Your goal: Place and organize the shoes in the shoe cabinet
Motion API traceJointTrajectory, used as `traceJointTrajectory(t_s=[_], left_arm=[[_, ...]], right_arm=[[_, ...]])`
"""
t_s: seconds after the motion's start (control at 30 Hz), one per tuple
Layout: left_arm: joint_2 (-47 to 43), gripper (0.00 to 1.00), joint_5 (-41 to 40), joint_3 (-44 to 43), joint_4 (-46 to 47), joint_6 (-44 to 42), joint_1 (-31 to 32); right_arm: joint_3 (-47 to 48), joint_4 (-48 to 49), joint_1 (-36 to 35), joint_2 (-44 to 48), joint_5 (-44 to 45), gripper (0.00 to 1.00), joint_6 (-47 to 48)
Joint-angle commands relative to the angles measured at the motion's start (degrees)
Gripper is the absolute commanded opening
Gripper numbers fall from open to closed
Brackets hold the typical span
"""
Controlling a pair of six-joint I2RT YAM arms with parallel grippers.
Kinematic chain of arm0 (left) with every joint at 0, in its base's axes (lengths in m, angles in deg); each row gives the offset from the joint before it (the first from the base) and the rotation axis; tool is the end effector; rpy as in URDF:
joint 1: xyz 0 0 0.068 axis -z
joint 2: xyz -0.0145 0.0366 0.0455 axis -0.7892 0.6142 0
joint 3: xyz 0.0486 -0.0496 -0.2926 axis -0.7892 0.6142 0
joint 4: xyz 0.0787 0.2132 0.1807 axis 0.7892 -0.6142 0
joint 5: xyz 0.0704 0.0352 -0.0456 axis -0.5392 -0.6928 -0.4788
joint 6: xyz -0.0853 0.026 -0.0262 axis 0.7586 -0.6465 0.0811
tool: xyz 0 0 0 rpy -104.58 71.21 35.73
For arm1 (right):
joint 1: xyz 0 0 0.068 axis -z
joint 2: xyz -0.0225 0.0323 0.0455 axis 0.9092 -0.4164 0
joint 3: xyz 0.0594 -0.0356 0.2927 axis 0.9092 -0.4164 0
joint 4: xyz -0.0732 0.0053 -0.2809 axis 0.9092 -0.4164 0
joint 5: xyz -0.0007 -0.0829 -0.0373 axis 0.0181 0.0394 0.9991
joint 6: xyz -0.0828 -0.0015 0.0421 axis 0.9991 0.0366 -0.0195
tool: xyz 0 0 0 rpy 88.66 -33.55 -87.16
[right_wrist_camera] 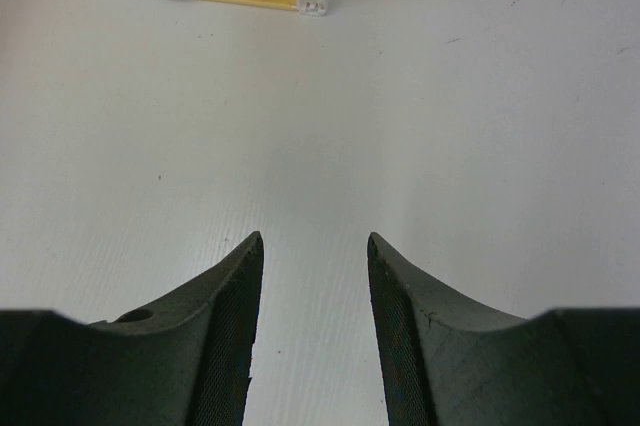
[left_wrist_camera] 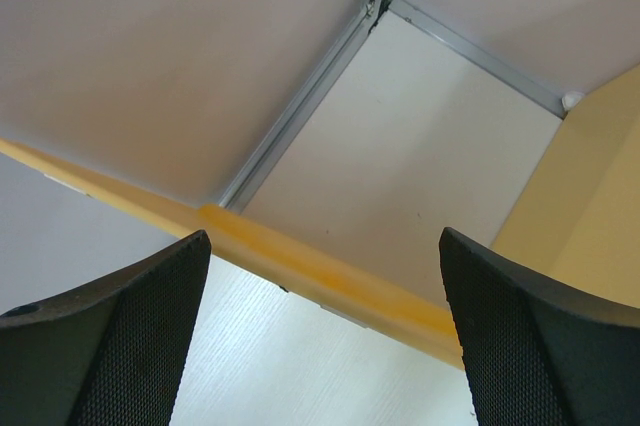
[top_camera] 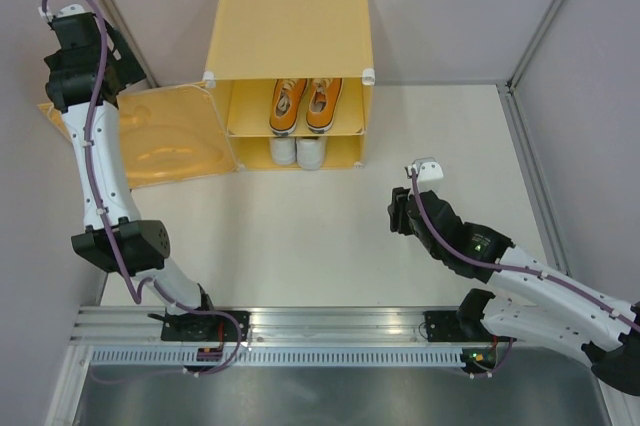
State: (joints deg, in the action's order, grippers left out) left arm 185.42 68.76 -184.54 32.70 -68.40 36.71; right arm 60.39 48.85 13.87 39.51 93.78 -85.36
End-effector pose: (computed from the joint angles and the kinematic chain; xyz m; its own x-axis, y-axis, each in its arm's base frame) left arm 0.3897 0.1311 0.5050 -0.3732 -0.2950 -0.8796 -0.5682 0.8222 -0.0347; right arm 0.1767 0.1540 0.2764 -0.4937 0.0009 -0.8696 -0.2127 0.9695 0.1218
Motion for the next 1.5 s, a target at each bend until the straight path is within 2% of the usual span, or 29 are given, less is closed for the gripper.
traceJointTrajectory(t_s=[0.0,0.37,0.7,1.0,1.47], left_arm=[[-0.9,0.97,2.1,-1.9,-2.8,0.8,-0.2],[-4.6,0.96,3.7,5.1,-4.3,1.0,-0.2],[-12.0,0.96,6.5,12.4,-5.4,0.9,-0.1],[-19.5,0.95,11.7,22.5,-5.3,1.6,-0.1],[-32.0,0.95,20.2,32.1,-5.3,1.9,0.0]], right_arm=[[1.0,1.3,0.2,0.6,-0.4,0.51,0.9],[0.2,1.6,0.1,0.9,-1.1,0.51,0.2],[-0.1,2.0,0.3,2.0,-1.8,0.51,0.1],[-1.2,2.2,0.3,3.5,-2.2,0.51,-0.6],[-1.6,2.7,1.4,2.8,-3.1,0.51,-0.6]])
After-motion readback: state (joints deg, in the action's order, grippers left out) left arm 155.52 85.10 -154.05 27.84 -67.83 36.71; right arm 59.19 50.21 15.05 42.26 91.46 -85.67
